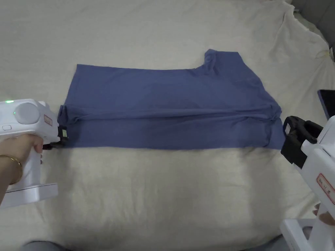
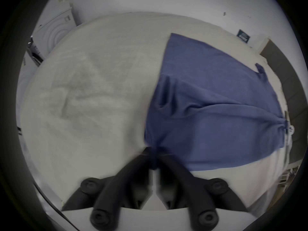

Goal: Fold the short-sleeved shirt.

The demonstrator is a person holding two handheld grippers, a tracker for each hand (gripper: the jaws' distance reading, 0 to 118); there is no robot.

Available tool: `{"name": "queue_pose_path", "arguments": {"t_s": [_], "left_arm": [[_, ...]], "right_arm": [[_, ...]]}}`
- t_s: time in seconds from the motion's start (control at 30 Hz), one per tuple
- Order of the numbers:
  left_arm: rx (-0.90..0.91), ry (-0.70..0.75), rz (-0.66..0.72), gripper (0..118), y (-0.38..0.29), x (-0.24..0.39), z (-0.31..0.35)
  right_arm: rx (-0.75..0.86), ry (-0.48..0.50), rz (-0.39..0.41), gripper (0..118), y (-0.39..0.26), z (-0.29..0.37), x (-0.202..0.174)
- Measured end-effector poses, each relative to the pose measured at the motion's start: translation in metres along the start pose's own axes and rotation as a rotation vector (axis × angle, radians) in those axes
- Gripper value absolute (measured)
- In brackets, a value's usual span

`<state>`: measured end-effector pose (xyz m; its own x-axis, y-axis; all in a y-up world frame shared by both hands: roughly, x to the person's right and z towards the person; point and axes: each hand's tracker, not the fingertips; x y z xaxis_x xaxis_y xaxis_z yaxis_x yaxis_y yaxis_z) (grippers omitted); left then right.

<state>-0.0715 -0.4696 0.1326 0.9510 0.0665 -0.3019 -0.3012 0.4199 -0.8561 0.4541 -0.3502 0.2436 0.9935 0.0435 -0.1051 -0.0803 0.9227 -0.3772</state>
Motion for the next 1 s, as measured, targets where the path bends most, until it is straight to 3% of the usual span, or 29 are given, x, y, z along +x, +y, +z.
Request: {"name": "queue_pose_path", "arguments": {"t_s": [0.1, 0.23, 0.33, 0.37, 0.4, 0.43, 0.47, 0.5, 0.63, 0.8, 0.83, 0.97, 1.0], "left_arm": [[-0.007, -0.004, 0.041, 0, -0.002, 0.001, 0.007], [0.118, -0.059, 0.085, 0, -0.003, -0.006, 0.034], [0.186, -0.079, 0.093, 0, -0.006, -0.006, 0.051], [0.203, -0.084, 0.094, 0, -0.007, -0.005, 0.056], [0.208, -0.083, 0.095, 0, -0.008, -0.004, 0.059], [0.218, -0.084, 0.096, 0, -0.009, -0.002, 0.063], [0.227, -0.088, 0.098, 0, -0.01, -0.002, 0.064], [0.232, -0.09, 0.101, 0, -0.011, -0.001, 0.066], [0.239, -0.085, 0.123, 0, -0.014, 0.0, 0.067], [0.225, -0.058, 0.119, 0, -0.014, 0.001, 0.063], [0.224, -0.052, 0.119, 0, -0.014, 0.002, 0.062], [0.208, -0.033, 0.118, 0, -0.011, 0.001, 0.053], [0.206, -0.031, 0.12, 0, -0.011, 0.002, 0.052]], "right_arm": [[-0.018, 0.006, -0.004, 0, 0.004, -0.004, 0.004], [-0.08, 0.0, -0.006, 0, 0.026, -0.026, 0.022], [-0.193, -0.009, -0.026, 0, 0.044, -0.066, 0.04], [-0.272, 0.001, -0.031, 5, 0.05, -0.083, 0.045], [-0.321, 0.012, -0.043, 21, 0.053, -0.097, 0.051], [-0.373, 0.025, -0.07, 53, 0.054, -0.115, 0.058], [-0.44, 0.046, -0.072, 99, 0.054, -0.13, 0.063], [-0.531, 0.046, -0.066, 117, 0.05, -0.148, 0.068], [-0.687, -0.006, -0.129, 116, 0.021, -0.192, 0.084], [-0.797, -0.172, -0.195, 111, -0.017, -0.214, 0.102], [-0.808, -0.201, -0.217, 106, -0.023, -0.216, 0.104], [-0.798, -0.172, -0.327, 54, -0.039, -0.22, 0.108], [-0.796, -0.153, -0.339, 49, -0.041, -0.221, 0.108]]}}
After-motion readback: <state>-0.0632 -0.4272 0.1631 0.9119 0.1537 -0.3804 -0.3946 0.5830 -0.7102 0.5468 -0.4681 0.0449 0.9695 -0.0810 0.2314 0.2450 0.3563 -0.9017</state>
